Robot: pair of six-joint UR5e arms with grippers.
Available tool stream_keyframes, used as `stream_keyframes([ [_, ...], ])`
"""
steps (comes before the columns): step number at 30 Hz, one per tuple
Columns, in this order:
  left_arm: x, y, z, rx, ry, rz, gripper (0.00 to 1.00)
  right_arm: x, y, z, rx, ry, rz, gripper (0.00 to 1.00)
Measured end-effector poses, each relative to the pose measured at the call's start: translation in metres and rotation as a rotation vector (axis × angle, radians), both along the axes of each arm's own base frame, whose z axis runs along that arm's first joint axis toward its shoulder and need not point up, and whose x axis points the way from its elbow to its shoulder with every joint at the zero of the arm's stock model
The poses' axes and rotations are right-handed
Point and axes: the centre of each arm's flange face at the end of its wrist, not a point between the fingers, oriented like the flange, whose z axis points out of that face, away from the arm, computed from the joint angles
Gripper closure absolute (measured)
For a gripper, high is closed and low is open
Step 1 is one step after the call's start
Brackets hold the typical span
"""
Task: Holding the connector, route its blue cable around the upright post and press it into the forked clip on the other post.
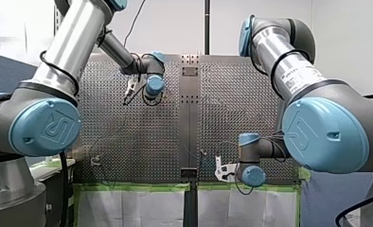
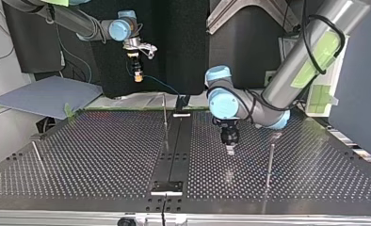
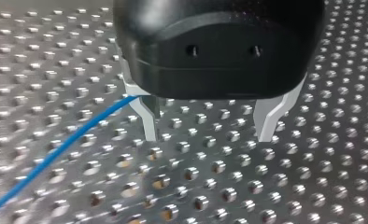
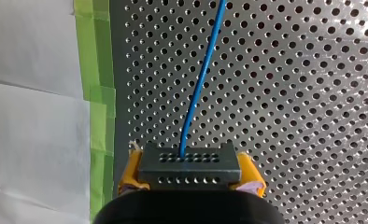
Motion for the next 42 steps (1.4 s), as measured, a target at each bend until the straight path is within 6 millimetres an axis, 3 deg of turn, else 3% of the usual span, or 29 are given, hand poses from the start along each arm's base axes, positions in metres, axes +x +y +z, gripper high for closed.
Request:
stream_keyframes([
  [9,0.002,-0.002,-0.02,0.011,0.027,-0.001,0.0,0.0,0.0,0.0,0.001,0.0,0.0,1.0],
  [35,0.005,-0.028,-0.16,0.107,0.211,-0.045,0.0,0.0,0.0,0.0,0.0,0.0,0.001,1.0],
  [42,0.005,-0.03,-0.182,0.111,0.234,-0.06,0.0,0.0,0.0,0.0,-0.002,-0.001,0.001,1.0],
])
